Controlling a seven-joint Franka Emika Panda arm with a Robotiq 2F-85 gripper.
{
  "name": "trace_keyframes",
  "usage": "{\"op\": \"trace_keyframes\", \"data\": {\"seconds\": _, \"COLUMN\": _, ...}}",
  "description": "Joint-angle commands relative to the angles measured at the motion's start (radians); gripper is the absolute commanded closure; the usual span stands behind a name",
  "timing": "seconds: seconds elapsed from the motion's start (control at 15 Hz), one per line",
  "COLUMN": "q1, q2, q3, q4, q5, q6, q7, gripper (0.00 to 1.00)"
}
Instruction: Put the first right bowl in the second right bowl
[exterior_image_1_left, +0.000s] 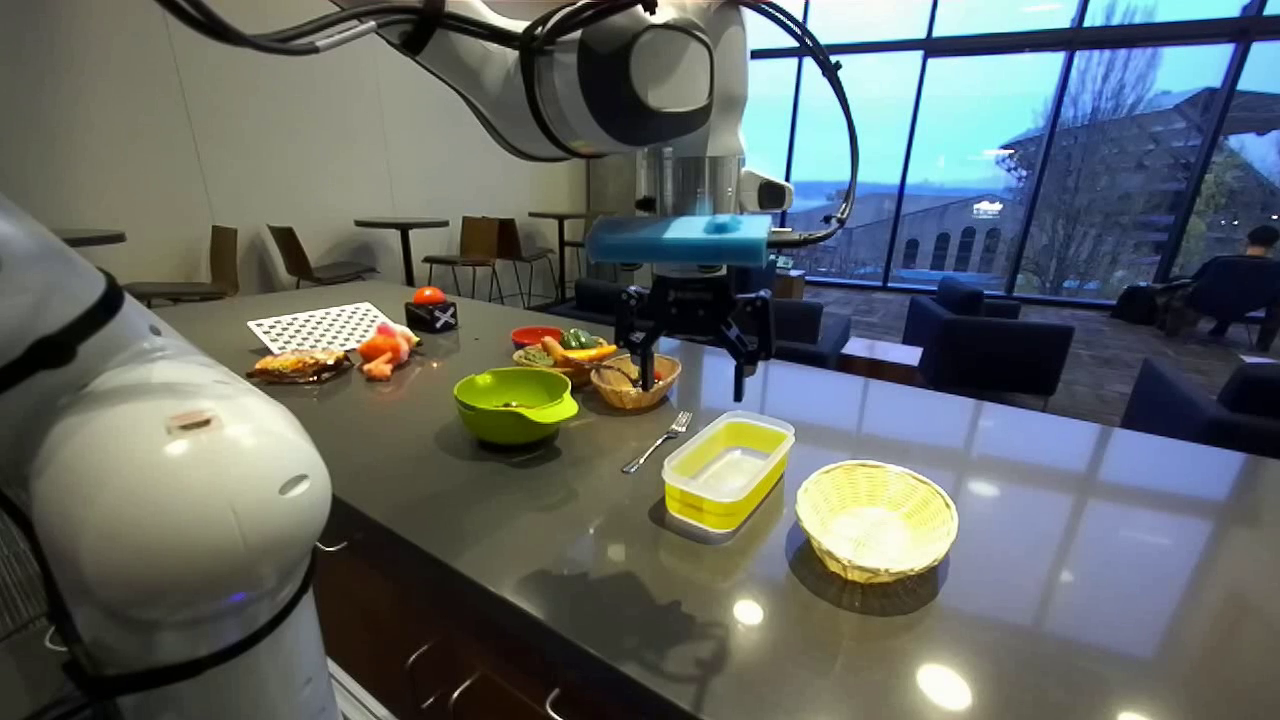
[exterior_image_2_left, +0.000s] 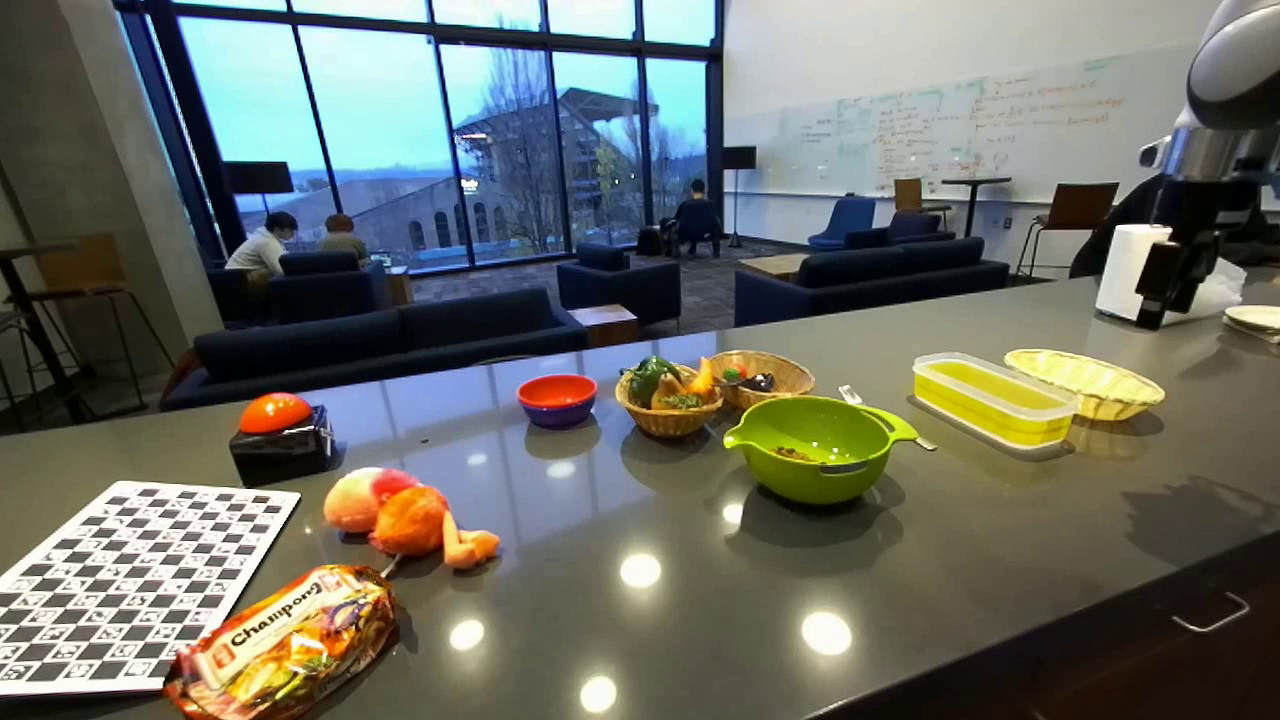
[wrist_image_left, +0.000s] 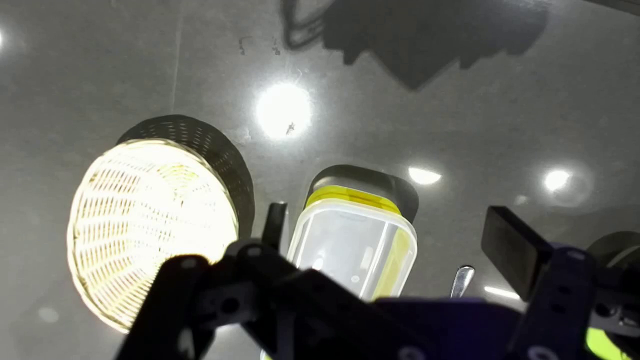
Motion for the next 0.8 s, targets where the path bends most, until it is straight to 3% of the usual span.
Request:
{"op": "trace_keyframes", "data": {"seconds": 0.0, "q1": -0.009, "q2": 0.002, "q3": 0.008, "q4": 0.001, "q5": 0.006, "q6": -0.001, "q7": -0.004, "gripper": 0.00}}
{"op": "trace_keyframes", "data": {"seconds": 0.73, "q1": -0.033, "q2": 0.032, "q3": -0.006, "q4": 0.057, "q5": 0.035, "q6": 0.060, "q7": 0.060, "gripper": 0.00}}
